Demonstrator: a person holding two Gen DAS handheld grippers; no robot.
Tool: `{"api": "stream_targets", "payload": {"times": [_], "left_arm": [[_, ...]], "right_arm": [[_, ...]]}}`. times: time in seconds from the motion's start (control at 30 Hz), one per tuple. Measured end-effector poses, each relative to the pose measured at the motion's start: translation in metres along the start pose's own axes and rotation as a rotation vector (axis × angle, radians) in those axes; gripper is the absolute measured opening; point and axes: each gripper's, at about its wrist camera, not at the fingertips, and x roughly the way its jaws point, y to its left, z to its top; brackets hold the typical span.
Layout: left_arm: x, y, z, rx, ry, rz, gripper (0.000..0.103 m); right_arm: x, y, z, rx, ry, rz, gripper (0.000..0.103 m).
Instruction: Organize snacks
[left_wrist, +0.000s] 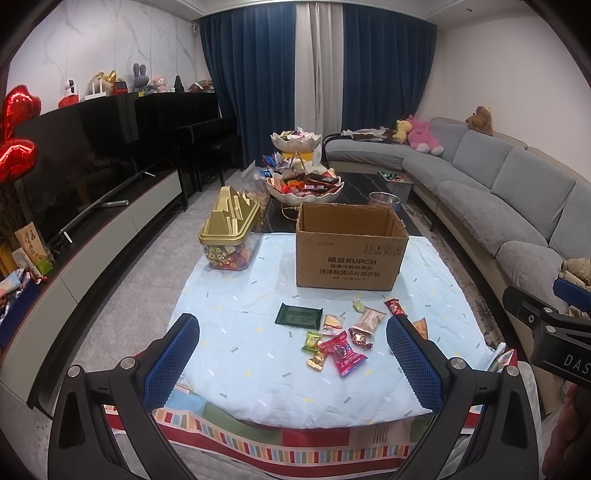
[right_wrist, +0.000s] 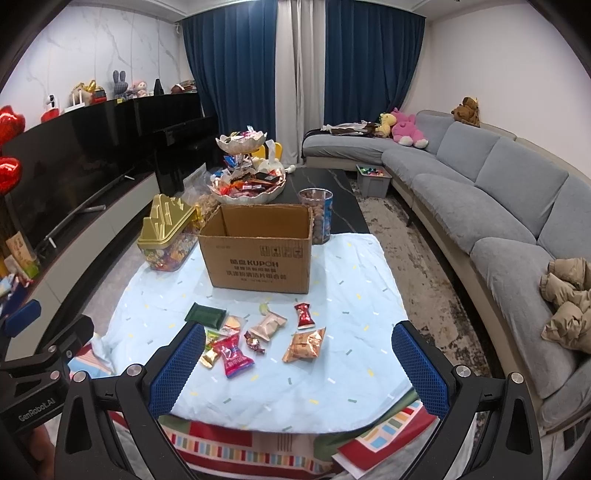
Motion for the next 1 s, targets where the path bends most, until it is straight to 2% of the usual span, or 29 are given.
{"api": "stream_targets", "payload": {"times": [1.0], "left_arm": [[-0.0067, -0.0020, -0.0012, 0.004, -0.016, 0.005, 0.103]], "right_arm": [[-0.0019, -0.0009, 0.0036, -0.008, -0.024, -0.003, 0.102]]}}
